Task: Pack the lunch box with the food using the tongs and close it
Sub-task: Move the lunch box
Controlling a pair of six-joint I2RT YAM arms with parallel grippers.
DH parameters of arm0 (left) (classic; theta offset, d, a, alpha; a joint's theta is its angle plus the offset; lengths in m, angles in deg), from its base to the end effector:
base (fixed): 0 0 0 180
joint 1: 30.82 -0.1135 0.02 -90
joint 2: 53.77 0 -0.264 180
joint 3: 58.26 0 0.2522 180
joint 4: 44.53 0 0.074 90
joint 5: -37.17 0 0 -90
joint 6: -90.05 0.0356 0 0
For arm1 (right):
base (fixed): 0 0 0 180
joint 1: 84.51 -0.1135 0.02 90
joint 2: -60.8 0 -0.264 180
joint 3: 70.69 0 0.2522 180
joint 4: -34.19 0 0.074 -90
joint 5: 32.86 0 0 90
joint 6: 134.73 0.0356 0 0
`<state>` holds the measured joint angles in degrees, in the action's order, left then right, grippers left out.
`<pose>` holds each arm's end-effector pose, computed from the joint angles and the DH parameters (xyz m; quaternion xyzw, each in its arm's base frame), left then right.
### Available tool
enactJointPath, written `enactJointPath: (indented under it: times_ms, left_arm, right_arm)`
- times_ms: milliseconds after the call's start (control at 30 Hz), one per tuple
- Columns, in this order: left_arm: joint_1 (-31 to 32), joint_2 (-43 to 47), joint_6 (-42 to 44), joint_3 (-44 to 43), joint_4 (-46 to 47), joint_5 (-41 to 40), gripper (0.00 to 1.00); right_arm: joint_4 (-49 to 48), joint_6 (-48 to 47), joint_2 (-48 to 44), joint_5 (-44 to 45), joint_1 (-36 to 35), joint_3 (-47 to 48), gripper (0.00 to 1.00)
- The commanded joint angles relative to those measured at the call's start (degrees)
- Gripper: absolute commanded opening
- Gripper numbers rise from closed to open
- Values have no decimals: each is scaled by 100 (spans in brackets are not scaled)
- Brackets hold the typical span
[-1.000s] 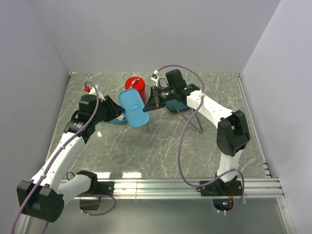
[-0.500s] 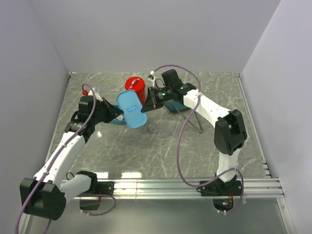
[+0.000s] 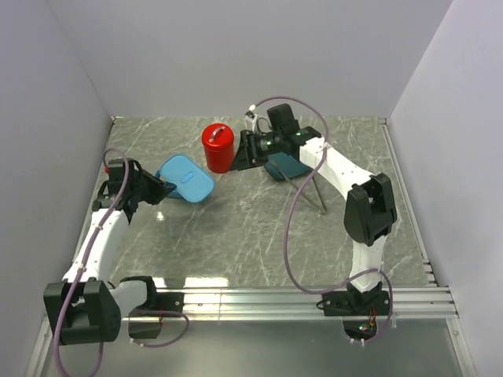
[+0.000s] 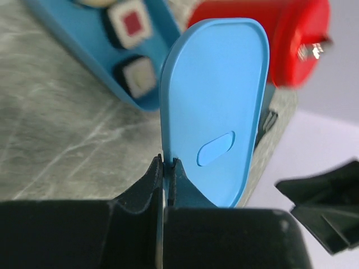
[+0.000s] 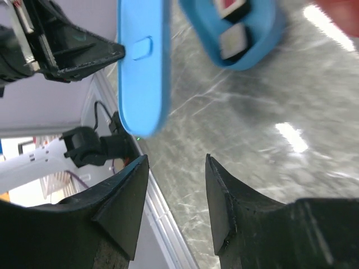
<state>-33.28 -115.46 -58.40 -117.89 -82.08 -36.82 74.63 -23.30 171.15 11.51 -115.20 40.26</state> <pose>0.2304 0.0001 0.2679 -0.4031 0.8025 -0.3091 0.3131 0.3653 0.2464 0.3003 -0.2312 0.8189 0.4871 0.1967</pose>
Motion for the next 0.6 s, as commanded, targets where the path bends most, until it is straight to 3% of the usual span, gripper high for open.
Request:
enactJointPath:
  times_ms: [0,267,567]
  left_arm:
    - [-281,-202,-648,104,-125,-115,0]
    - [-308,-686,-1361,210,909,-730,0]
    - [-247,-1626,-1608,-80,1307,-1090,0]
  right_arm:
    - [-22,-7,-268,-43,380,169,52]
    - [215,-227,-329,-411,890,55,52]
    - [390,-376,-250,-473,925,125,51]
